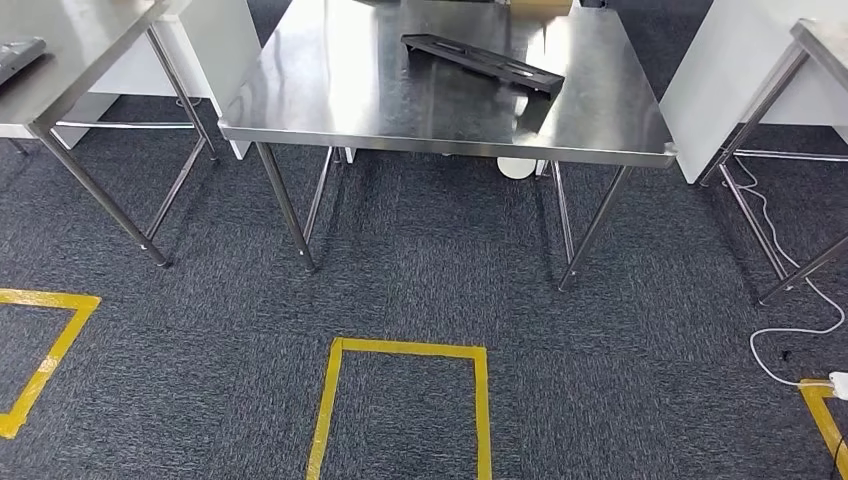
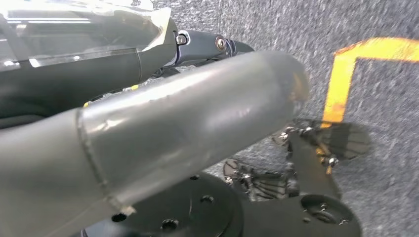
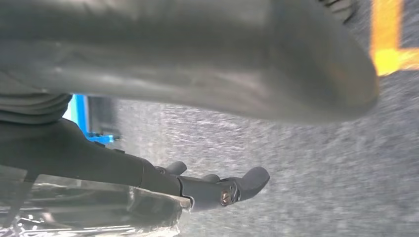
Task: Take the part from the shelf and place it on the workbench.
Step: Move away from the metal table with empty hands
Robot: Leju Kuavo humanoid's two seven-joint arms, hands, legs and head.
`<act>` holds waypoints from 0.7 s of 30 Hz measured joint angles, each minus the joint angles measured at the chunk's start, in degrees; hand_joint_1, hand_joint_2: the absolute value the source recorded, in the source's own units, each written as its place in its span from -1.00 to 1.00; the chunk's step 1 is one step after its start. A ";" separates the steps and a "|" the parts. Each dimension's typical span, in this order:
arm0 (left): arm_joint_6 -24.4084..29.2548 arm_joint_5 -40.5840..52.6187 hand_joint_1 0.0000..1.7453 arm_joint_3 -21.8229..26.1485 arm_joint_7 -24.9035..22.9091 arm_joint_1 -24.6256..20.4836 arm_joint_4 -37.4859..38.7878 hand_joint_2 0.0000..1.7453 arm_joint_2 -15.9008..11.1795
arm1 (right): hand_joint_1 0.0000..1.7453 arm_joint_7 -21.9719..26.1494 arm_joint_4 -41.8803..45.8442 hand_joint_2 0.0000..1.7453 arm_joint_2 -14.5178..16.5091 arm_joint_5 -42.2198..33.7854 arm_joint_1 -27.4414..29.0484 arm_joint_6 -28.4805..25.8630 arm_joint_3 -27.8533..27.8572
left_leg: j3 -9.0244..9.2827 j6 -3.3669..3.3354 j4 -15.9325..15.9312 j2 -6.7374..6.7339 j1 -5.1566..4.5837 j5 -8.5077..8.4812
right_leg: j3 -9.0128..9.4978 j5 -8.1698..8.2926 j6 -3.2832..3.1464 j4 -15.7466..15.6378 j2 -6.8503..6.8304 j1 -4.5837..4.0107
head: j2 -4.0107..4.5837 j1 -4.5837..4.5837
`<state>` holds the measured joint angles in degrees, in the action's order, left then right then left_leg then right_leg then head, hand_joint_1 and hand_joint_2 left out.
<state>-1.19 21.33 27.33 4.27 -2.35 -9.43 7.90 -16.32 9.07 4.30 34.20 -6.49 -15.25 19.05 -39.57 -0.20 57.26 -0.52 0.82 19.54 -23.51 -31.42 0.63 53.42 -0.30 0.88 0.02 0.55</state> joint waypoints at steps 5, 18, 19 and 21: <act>-0.76 0.73 -1.00 -0.75 -0.69 0.01 0.08 -1.00 -0.40 | -1.00 -0.40 -0.25 -1.00 -0.15 -0.28 0.16 1.19 0.03 | -2.15 1.21 15.71 0.42 0.39 12.10 | -4.27 3.95 -1.33 0.34 -0.45 0.20 | 0.00 0.31; -3.34 2.28 -1.00 -2.44 -0.65 -0.59 0.12 -1.00 -1.13 | -1.00 -1.56 -0.41 -1.00 -0.91 -0.73 0.84 1.74 0.11 | 7.98 -2.50 -0.12 0.11 0.21 7.85 | -14.72 -0.47 1.00 12.81 -0.21 0.09 | 0.00 0.02; -3.40 2.30 -1.00 -2.49 -0.65 -0.59 0.12 -1.00 -1.14 | -1.00 -1.63 -0.41 -1.00 -0.92 -0.76 0.89 1.72 0.12 | 7.01 -2.53 -0.09 0.02 0.17 7.04 | -15.49 -2.58 1.05 16.51 -0.15 0.11 | 0.00 -0.13; -3.45 2.35 -1.00 -2.56 -0.64 -0.58 0.12 -1.00 -1.14 | -1.00 -1.66 -0.41 -1.00 -1.04 -0.78 0.92 1.70 0.13 | 5.14 -2.33 0.01 -0.19 0.13 5.44 | -15.02 -3.01 2.04 20.98 -0.05 0.14 | 0.00 -0.16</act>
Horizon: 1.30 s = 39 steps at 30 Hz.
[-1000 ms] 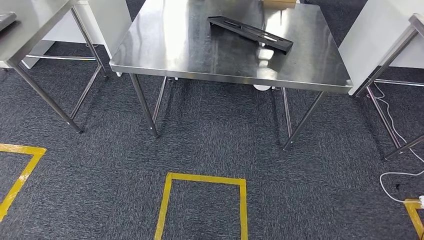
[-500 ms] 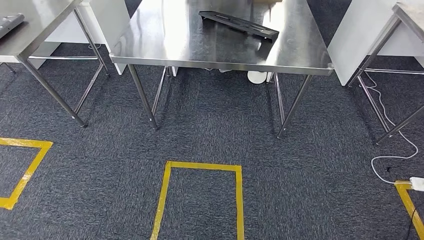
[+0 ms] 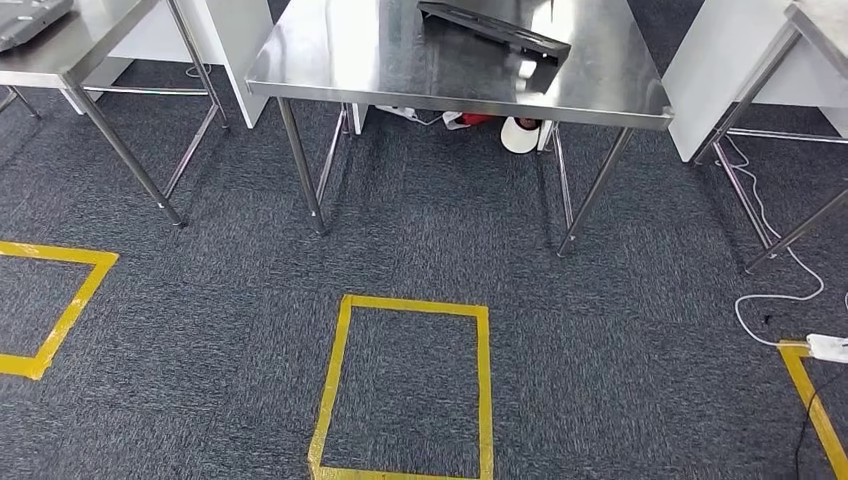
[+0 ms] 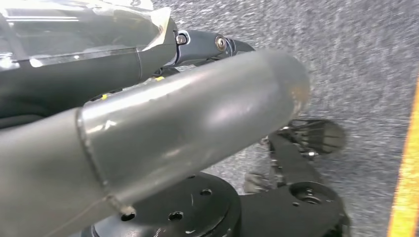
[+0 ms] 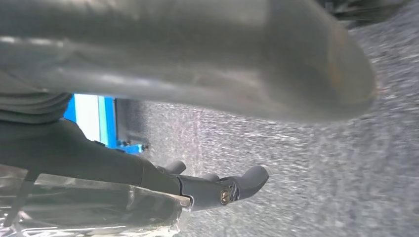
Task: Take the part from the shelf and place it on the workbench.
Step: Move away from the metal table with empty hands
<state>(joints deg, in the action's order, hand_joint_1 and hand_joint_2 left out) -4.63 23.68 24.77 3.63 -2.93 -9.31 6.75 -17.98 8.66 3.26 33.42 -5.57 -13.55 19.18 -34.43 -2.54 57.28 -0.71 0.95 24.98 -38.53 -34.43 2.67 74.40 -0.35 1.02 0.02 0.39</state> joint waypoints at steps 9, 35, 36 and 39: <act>0.17 0.91 -1.00 -0.86 0.28 -0.02 -0.04 -1.00 -0.11 | -1.00 -0.54 -0.02 -1.00 0.30 -0.79 0.13 -1.41 0.43 | -4.18 2.36 0.63 0.00 -0.09 -4.78 | 14.31 2.70 -1.06 -19.33 0.16 0.18 | 0.00 -0.02; 0.12 1.06 -1.00 -1.42 -0.38 -0.92 -0.07 -1.00 0.13 | -1.00 -0.14 -0.02 -1.00 0.60 1.38 0.48 -1.33 0.51 | -3.33 0.80 0.94 1.39 -0.56 -2.74 | 11.94 2.78 0.10 -13.66 2.45 -0.37 | 0.00 -0.40; 0.38 1.06 -1.00 -1.42 -0.05 -0.94 -0.07 -1.00 0.18 | -1.00 -0.14 -0.02 -1.00 0.57 1.51 0.57 -0.96 0.47 | -3.61 1.10 0.93 1.66 -0.67 -3.35 | 14.01 2.11 -0.35 -17.02 3.12 -0.50 | 0.00 -0.39; 1.03 1.04 -1.00 -1.42 1.24 -0.61 -0.07 -1.00 0.21 | -1.00 -0.15 -0.03 -1.00 0.55 1.65 0.88 -0.09 0.39 | -3.99 2.04 0.53 2.68 -0.61 -4.73 | 14.78 1.74 -1.66 -19.52 2.33 -0.45 | 0.00 -0.40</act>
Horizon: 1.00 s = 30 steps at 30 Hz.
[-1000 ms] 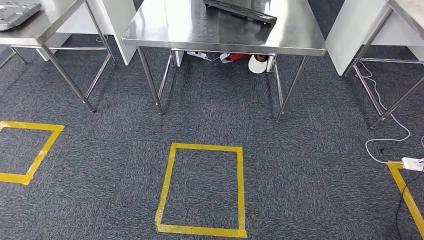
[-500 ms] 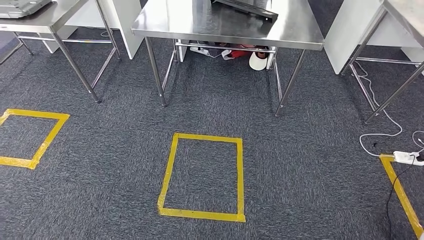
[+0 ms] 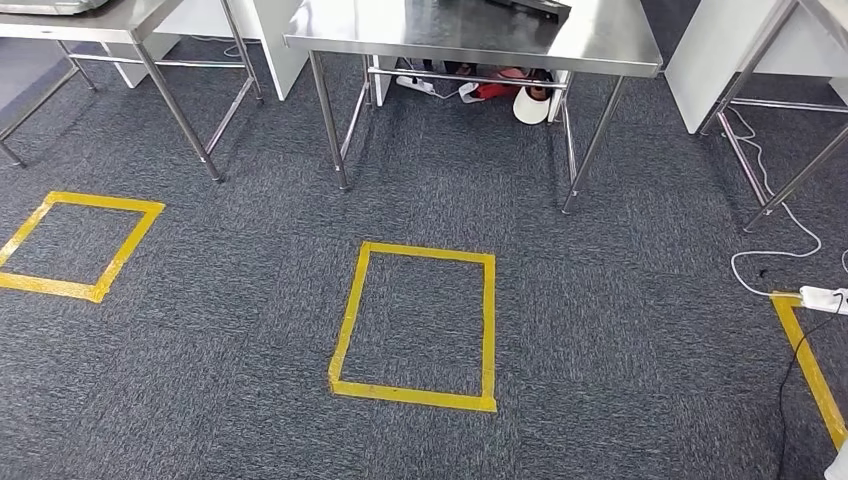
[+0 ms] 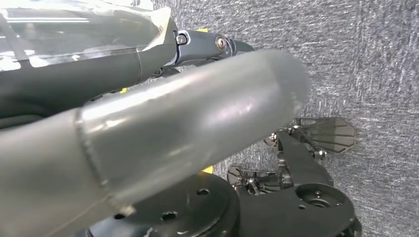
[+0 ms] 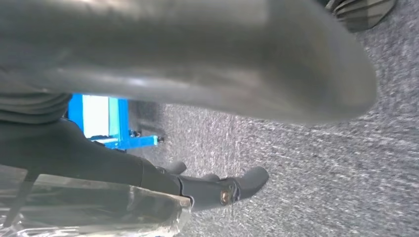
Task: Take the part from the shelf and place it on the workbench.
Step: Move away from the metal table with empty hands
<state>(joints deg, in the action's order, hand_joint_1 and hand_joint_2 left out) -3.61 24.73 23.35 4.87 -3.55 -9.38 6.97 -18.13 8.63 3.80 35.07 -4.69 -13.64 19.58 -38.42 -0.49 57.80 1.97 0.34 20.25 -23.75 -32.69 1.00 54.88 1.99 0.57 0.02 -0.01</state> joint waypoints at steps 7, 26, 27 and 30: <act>0.92 -0.13 -1.00 0.01 1.07 0.88 0.00 -1.00 -0.06 | -1.00 -0.08 0.01 -1.00 -0.11 0.23 0.43 0.55 -0.05 | -4.02 1.38 15.70 -1.77 0.54 10.05 | -1.41 1.70 -2.11 0.01 -4.34 0.13 | 0.00 0.38; 7.36 -2.36 -1.00 0.73 16.28 1.59 -0.09 -1.00 1.55 | -1.00 -0.62 0.42 -1.00 -0.45 3.50 1.12 2.43 -1.79 | 5.32 -1.73 -0.34 2.24 0.18 4.94 | -5.53 1.61 2.15 4.75 0.34 0.89 | 0.00 -0.27; 7.08 -2.35 -1.00 0.77 16.48 1.57 -0.08 -1.00 1.61 | -1.00 -0.62 0.42 -1.00 -0.46 3.76 1.14 2.55 -1.90 | 5.15 -1.40 -0.27 2.76 0.06 4.85 | -4.86 2.55 2.02 2.50 1.14 0.99 | 0.00 -0.26; 5.58 -2.44 -1.00 0.91 16.43 1.69 -0.03 -1.00 1.80 | -1.00 -0.61 0.47 -1.00 -0.50 4.80 1.12 3.30 -2.44 | 4.56 -0.24 -0.37 4.02 0.19 4.40 | -4.65 3.37 0.78 1.43 0.52 0.89 | 0.00 -0.18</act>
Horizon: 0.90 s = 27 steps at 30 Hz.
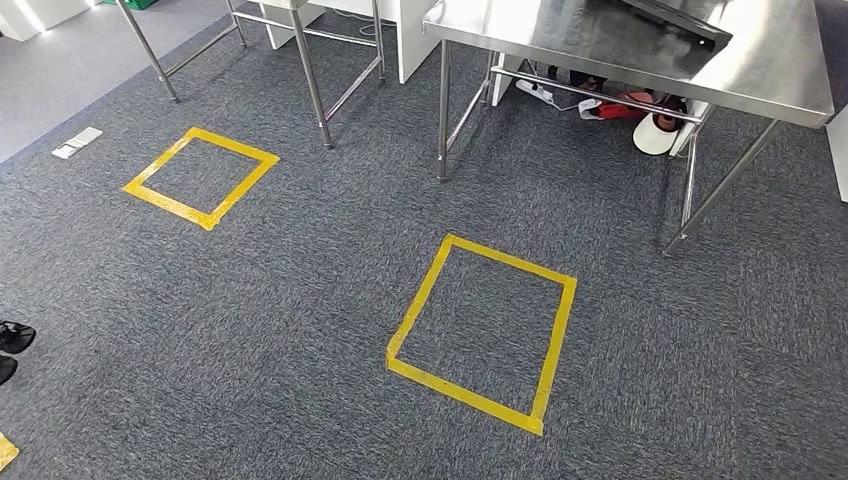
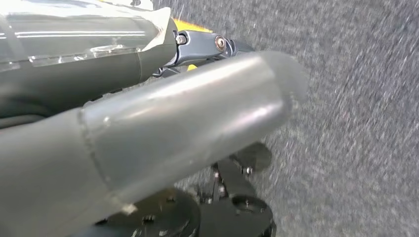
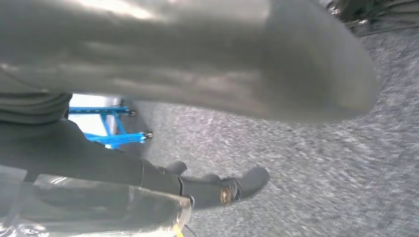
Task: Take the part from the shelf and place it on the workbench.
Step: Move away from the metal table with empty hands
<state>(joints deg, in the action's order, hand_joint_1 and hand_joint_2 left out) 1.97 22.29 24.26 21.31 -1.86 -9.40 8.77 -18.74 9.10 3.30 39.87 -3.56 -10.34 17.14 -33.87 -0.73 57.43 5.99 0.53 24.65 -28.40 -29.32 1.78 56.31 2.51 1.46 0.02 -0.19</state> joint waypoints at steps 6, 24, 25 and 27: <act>-0.44 -0.73 -1.00 0.65 -0.94 0.03 0.07 -1.00 0.74 | -1.00 0.16 0.13 -1.00 -0.33 0.87 0.33 0.93 -0.91 | -7.06 1.27 15.28 -5.39 0.26 8.20 | 0.12 0.64 -1.90 -0.32 -4.00 -0.21 | 0.00 0.57; 1.62 -2.44 -1.00 2.47 -1.96 -0.06 0.07 -1.00 1.77 | -1.00 1.60 0.43 -1.00 -1.35 3.52 0.56 2.85 -3.19 | 0.29 -2.32 -0.29 -2.62 -0.04 0.11 | -5.78 -5.79 1.49 13.67 -2.54 -0.43 | 0.00 0.14; 1.62 -2.32 -1.00 2.51 -1.93 -0.04 0.07 -1.00 1.79 | -1.00 1.80 0.43 -1.00 -1.46 3.60 0.55 2.98 -3.29 | 0.28 -2.16 -0.21 -1.83 0.00 0.03 | -3.75 -3.86 2.03 9.32 -1.89 -0.21 | 0.00 0.13; 1.48 -2.06 -1.00 2.52 -1.92 -0.04 0.07 -1.00 1.75 | -1.00 2.25 0.43 -1.00 -1.60 3.77 0.45 3.25 -3.44 | 0.13 -1.60 0.08 -0.54 -0.15 -0.09 | -0.65 -1.02 2.06 2.09 -0.13 0.04 | 0.00 0.08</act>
<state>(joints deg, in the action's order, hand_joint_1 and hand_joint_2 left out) 3.45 20.23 26.78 19.38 -1.90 -9.33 10.52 -16.49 9.53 1.70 43.64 -3.12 -7.09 13.70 -33.73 -2.33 57.52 5.45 0.38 24.57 -29.06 -30.34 3.84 58.39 2.38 1.51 0.02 -0.11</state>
